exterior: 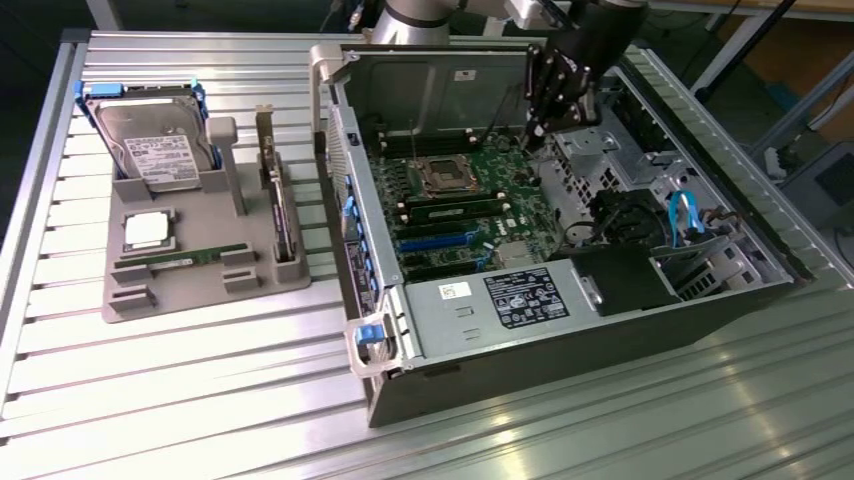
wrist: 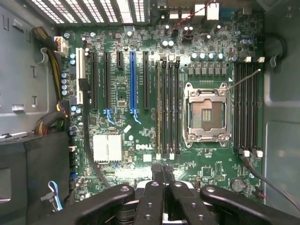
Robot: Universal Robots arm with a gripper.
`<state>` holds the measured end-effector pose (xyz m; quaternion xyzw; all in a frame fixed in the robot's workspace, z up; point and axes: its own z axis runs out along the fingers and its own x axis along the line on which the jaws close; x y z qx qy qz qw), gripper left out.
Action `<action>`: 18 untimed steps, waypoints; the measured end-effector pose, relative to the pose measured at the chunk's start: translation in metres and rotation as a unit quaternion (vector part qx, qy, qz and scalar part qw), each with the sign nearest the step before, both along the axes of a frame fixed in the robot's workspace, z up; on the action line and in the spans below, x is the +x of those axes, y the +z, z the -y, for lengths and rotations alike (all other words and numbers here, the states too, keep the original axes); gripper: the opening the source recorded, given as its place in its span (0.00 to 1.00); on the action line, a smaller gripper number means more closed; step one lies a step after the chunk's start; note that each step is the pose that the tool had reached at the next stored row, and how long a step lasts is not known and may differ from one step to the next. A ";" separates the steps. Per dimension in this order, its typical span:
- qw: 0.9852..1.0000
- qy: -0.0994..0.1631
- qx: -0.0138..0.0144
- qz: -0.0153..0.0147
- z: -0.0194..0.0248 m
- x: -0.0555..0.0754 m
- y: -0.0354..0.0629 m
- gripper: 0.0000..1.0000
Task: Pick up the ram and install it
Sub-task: 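Press down the ram until it locks into place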
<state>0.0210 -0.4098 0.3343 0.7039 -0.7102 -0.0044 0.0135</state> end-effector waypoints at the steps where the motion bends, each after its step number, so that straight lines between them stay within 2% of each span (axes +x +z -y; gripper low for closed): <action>1: 1.000 0.000 0.000 0.000 0.0000 0.000 -0.0018 0.10; 9: 1.000 0.000 0.000 0.000 0.0000 0.000 -0.0197 0.10; 18: 1.000 0.000 0.000 0.000 0.0000 0.000 -0.0322 0.10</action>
